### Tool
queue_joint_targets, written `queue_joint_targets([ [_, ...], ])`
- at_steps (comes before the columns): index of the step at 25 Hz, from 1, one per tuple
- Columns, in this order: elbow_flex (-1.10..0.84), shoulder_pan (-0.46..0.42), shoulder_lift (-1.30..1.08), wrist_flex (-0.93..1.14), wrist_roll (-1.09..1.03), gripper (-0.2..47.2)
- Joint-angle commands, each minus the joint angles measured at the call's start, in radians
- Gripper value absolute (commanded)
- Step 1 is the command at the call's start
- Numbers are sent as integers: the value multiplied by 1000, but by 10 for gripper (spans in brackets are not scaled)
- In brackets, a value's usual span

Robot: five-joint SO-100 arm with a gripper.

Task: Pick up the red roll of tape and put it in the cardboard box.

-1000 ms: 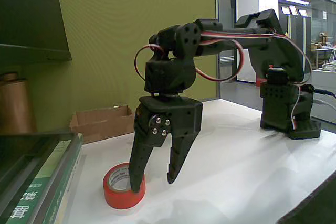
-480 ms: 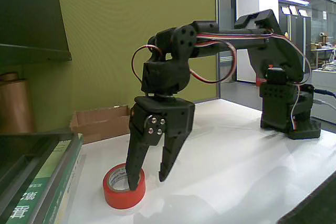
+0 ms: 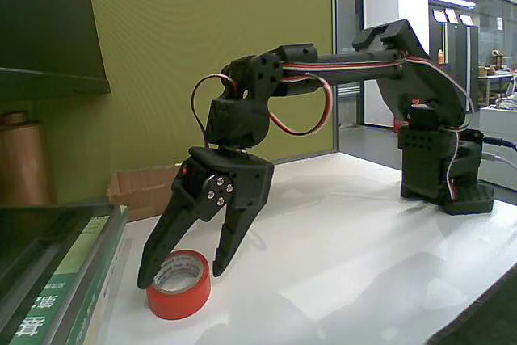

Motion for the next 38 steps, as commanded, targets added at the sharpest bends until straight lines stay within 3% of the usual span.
queue_joint_targets([
  [1,14,11,63,26,-15,418],
  [6,89,26,130,41,-60,472],
  [11,106,72,158,66,-28,450],
  [13,129,83,175,60,-28,397],
  [14,140,86,179,52,-29,350],
  [18,150,89,176,81,-2,364],
  [23,149,84,158,84,20,320],
  [25,146,86,152,77,26,338],
  [38,106,104,80,98,63,348],
])
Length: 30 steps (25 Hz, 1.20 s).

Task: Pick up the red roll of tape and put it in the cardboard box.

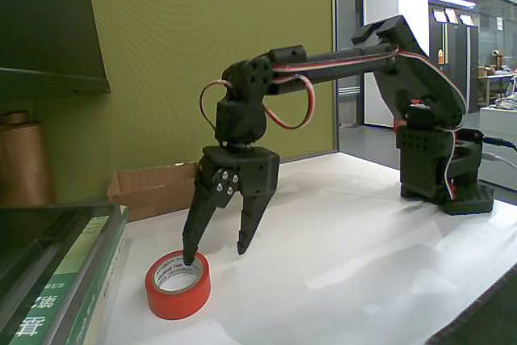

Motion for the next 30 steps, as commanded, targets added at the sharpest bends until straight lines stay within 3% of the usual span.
queue_joint_targets([
  [1,-37,20,8,21,-12,347],
  [21,-78,-8,-15,106,40,320],
  [30,-34,-14,14,161,9,236],
])
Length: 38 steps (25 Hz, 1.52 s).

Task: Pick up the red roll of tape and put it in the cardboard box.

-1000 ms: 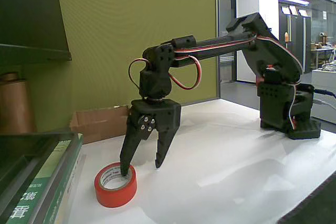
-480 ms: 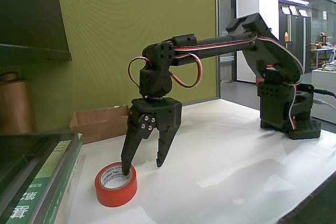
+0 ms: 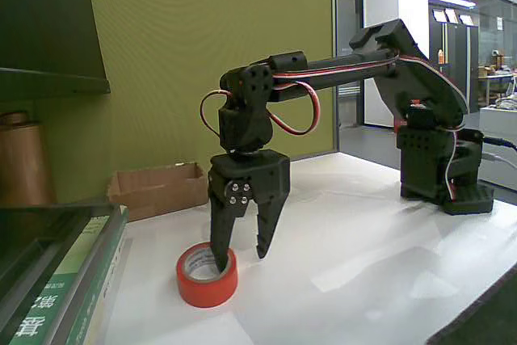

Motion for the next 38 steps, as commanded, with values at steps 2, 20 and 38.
queue_joint_targets([
  [2,41,17,64,17,-28,221],
  [20,130,41,170,-101,-129,1],
  [38,250,206,436,-308,-175,1],
])
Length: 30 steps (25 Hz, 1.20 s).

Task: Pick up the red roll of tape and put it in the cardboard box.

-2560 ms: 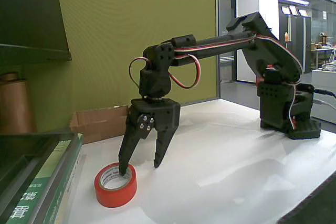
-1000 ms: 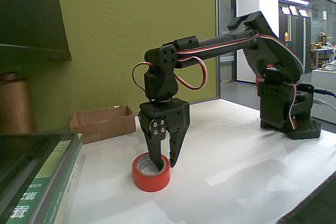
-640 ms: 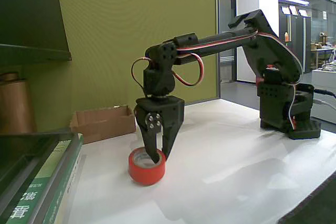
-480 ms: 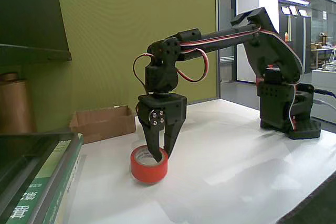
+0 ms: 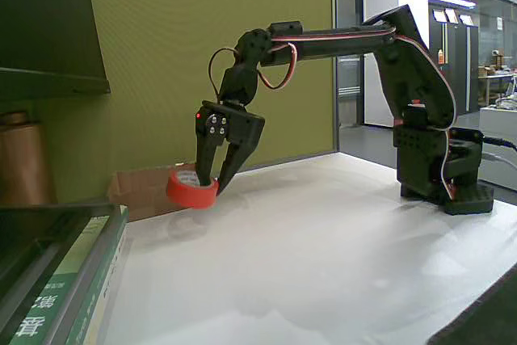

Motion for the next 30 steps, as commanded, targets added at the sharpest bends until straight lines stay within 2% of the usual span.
queue_joint_targets([
  [1,6,40,120,-34,-20,1],
  [8,-20,127,158,-169,-74,1],
  [16,-152,206,71,-279,-124,1],
  [21,-236,230,-26,-299,-150,1],
  [30,-264,239,-132,-299,-179,1],
])
